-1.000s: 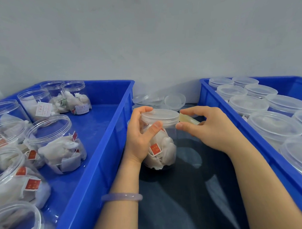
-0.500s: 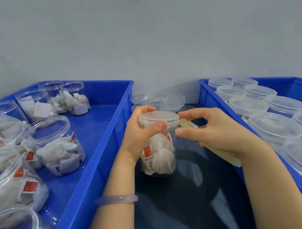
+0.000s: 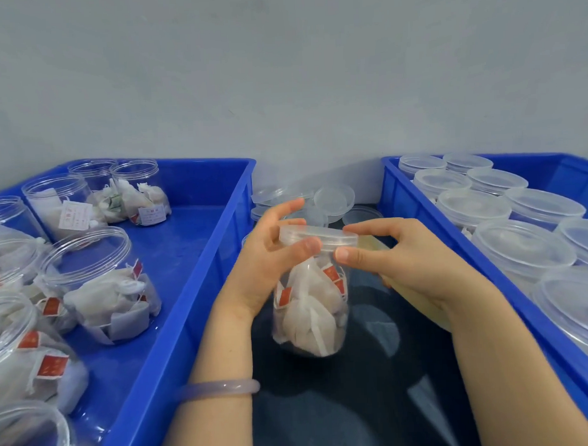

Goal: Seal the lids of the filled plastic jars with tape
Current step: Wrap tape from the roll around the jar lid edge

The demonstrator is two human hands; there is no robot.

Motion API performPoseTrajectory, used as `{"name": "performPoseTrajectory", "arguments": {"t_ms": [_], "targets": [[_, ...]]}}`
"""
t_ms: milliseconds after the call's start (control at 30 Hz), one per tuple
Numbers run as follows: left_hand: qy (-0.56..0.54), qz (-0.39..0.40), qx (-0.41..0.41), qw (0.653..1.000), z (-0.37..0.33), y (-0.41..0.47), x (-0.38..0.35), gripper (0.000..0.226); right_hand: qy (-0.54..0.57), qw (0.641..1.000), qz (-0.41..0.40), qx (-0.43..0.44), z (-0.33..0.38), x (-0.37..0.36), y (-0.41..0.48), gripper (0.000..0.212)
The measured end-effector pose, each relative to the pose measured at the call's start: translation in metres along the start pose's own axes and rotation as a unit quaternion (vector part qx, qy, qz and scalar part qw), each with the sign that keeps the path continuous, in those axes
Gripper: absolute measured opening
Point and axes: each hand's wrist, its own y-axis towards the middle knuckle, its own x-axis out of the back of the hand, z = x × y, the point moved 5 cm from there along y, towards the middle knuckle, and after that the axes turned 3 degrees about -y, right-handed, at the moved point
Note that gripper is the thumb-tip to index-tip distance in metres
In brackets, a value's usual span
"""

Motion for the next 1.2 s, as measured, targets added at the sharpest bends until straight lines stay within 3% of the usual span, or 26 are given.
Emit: {"name": "performPoseTrajectory", "arguments": {"t_ms": [67,167,233,333,500,567,667,800,867,933,1033,1100,1200], "targets": [[0.071,-0.026,-0.007,0.997,-0.002,0.001,0.0,0.087,-0.024,0.999,-0.033,0.013,0.001,-0.005,0.003,0.078],[0.071,-0.039,-0.008,0.997,0.003,0.002,-0.002,0.095,-0.093,0.996,-0.011,0.011,0.001,-0.011,0.008,0.102],[0.077,-0.042,-0.022,0.996,0.003,0.002,-0.002,0.097,-0.105,0.994,0.037,-0.003,0.002,-0.012,0.006,0.097],[0.022,-0.049,-0.026,0.998,0.007,-0.001,0.005,0.094,-0.077,0.992,0.102,0.007,0.005,-0.013,0.0,0.066],[-0.05,-0.024,-0.025,0.998,0.01,-0.004,0.009,0.093,-0.089,0.995,0.051,0.014,0.006,-0.003,-0.001,0.097],[-0.078,-0.009,-0.018,0.997,0.009,-0.005,0.005,0.101,-0.08,0.995,0.063,0.014,0.006,-0.003,-0.001,0.087],[-0.094,0.026,-0.01,0.995,0.005,-0.004,0.001,0.099,-0.031,0.995,0.091,0.02,0.005,-0.007,-0.001,0.049],[-0.052,0.062,-0.001,0.997,-0.001,-0.005,-0.002,0.084,0.012,0.995,0.096,0.038,0.002,-0.003,0.0,0.055],[0.036,0.066,0.018,0.997,-0.002,-0.004,-0.004,0.083,0.016,0.996,0.079,0.031,0.0,-0.002,0.001,0.053],[0.134,0.031,0.033,0.99,-0.005,-0.002,-0.002,0.092,-0.016,0.999,0.043,0.022,-0.003,-0.003,0.003,0.044],[0.165,0.001,0.022,0.986,-0.011,-0.003,0.002,0.087,-0.063,0.998,0.008,0.024,0.0,-0.008,0.006,0.036],[0.159,-0.002,0.006,0.987,-0.011,-0.005,0.003,0.085,-0.043,0.998,0.034,0.026,0.002,-0.011,0.007,0.042],[0.113,-0.035,0.0,0.993,-0.004,-0.005,0.008,0.087,0.04,0.989,0.14,0.007,0.004,-0.018,0.001,0.07]]}}
